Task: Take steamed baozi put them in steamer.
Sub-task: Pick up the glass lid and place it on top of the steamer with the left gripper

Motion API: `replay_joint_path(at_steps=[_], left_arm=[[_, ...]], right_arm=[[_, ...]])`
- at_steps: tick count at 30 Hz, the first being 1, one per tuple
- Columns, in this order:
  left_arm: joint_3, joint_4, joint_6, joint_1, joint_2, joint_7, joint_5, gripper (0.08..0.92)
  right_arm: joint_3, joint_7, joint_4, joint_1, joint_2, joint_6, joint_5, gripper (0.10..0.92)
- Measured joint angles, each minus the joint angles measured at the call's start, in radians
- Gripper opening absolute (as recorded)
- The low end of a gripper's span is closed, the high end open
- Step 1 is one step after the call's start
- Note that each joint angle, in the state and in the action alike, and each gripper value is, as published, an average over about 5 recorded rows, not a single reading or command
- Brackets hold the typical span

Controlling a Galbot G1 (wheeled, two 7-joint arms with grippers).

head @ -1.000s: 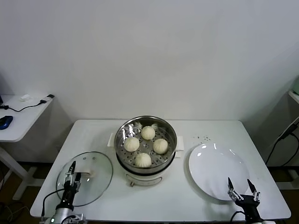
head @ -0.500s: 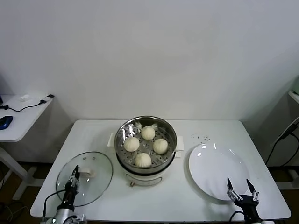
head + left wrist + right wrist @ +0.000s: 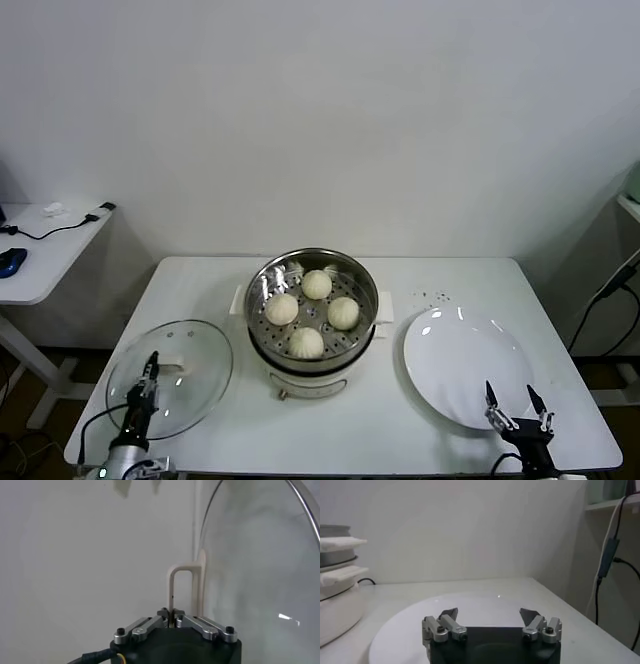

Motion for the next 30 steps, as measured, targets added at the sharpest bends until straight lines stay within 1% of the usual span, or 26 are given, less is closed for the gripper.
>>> replay_joint_path(at_steps=[3,7,13,18,24,30], left_arm=[[-0.014,-0.067,0.024,0.022,0.026,0.034,-0.047,0.137],[-0.029,-0.163,0.081,0.041,0.077,0.102,-0.123,0.137],[-0.029,-0.309,0.207,0.042,0.172,0.230,-0.224,0.137],[0.002,-0.423,0.319,0.020,0.227,0.331,-0.262,0.137],[0.109,-0.531,0.436,-0.028,0.246,0.433,-0.234,0.137],[0.257,-0.585,0.532,-0.098,0.213,0.514,-0.137,0.137]], right_arm=[[0.003,0.001,0.003,-0.002,-0.002,-0.002,-0.002,0.823],[0.004,0.004,0.003,0.000,-0.006,-0.008,-0.006,0.823],[0.002,0.012,0.007,0.004,-0.005,-0.020,-0.022,0.823],[-0.005,0.016,0.006,0.007,-0.005,-0.026,-0.038,0.823],[-0.018,0.026,0.013,0.013,-0.006,-0.030,-0.056,0.823],[-0.029,0.031,0.025,0.016,-0.005,-0.032,-0.077,0.823]])
